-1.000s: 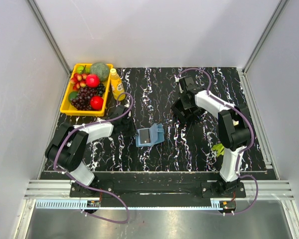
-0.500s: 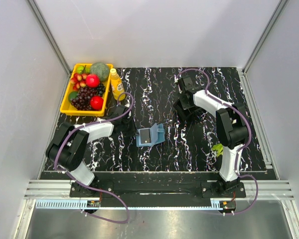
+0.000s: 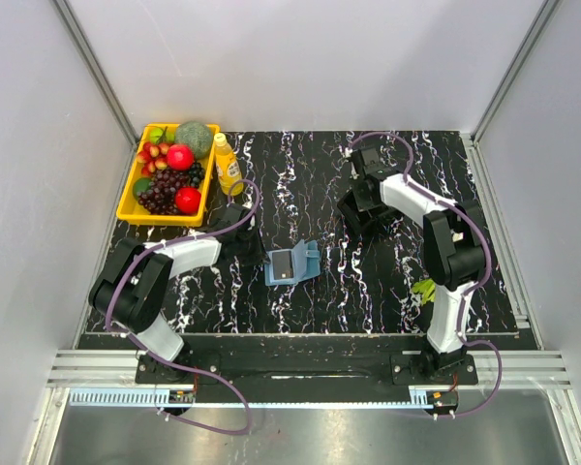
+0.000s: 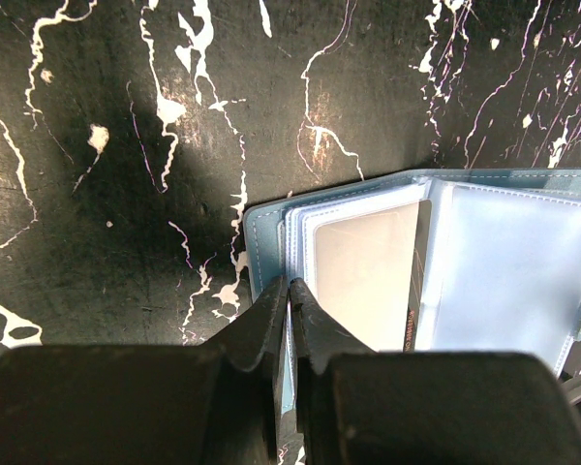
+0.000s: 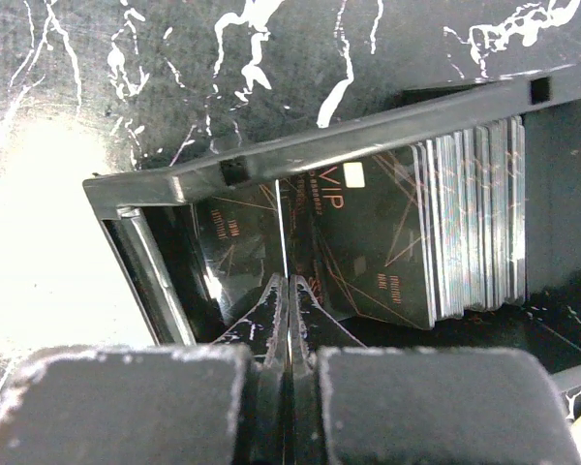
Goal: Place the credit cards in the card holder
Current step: Pick up the credit card from the storage box.
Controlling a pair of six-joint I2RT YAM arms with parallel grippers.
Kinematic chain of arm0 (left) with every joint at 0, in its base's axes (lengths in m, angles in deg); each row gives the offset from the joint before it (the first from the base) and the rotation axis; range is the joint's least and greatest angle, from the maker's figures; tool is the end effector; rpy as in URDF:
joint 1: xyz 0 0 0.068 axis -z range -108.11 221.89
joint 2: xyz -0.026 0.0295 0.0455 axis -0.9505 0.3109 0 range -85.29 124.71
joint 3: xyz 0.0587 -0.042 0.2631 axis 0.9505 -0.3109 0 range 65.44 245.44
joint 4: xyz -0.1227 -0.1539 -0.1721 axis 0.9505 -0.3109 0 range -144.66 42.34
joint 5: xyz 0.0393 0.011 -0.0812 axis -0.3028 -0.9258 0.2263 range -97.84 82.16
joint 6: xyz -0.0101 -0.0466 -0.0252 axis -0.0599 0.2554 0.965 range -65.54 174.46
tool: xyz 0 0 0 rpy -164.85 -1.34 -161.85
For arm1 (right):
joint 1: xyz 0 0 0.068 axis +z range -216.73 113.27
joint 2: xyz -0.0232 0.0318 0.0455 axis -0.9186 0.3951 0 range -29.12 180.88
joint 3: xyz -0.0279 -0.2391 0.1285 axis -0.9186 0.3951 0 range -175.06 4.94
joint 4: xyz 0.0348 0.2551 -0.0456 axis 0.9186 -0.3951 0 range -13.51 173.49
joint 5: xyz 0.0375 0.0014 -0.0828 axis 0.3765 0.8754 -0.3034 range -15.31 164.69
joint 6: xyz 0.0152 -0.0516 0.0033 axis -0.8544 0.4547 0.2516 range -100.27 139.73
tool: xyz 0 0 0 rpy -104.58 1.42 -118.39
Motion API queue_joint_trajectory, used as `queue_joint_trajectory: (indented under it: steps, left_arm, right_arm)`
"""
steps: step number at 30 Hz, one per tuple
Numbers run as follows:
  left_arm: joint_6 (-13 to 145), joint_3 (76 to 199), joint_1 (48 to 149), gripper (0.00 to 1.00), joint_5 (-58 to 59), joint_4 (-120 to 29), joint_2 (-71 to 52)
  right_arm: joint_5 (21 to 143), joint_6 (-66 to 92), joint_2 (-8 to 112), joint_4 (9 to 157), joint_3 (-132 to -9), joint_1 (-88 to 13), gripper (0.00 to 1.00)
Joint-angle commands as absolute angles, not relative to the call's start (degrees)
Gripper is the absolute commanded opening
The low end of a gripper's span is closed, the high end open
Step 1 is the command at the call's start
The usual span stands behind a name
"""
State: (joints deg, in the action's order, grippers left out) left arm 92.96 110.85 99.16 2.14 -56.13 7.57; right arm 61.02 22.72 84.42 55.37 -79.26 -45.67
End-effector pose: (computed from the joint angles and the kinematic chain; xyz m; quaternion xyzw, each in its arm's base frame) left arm 0.2674 -0.1449 0.1469 -0.0678 0.9504 -0.2283 0.2000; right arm 0.4015 0.1455 0.1963 -0.1659 0.9392 -0.0691 0.2927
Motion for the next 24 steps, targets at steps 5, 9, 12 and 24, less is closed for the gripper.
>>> queue_joint_trajectory:
  steps: [5,9,12,24]
  left_arm:
    - [91.8,111.3,99.5,0.09,2.6,-58.1,9.2]
    - [91.8,111.3,99.5,0.09,2.4,-58.3,9.0]
    - [91.8,111.5,99.5,0.09,2.6,-58.2,9.3]
    - [91.8,111.6,99.4,0.09,2.5,-58.4,9.7]
  right_arm:
    - [70.8,18.5,78.2,55.5,-79.4,-48.5,0.0]
    - [72.7,18.3,77.0,54.5,-80.3,-48.8,0.0]
    - [73.7,18.4,78.9,53.4,-81.3,-49.0,0.0]
    - [73.0,18.5,84.3,53.3,-81.5,-49.0,0.02]
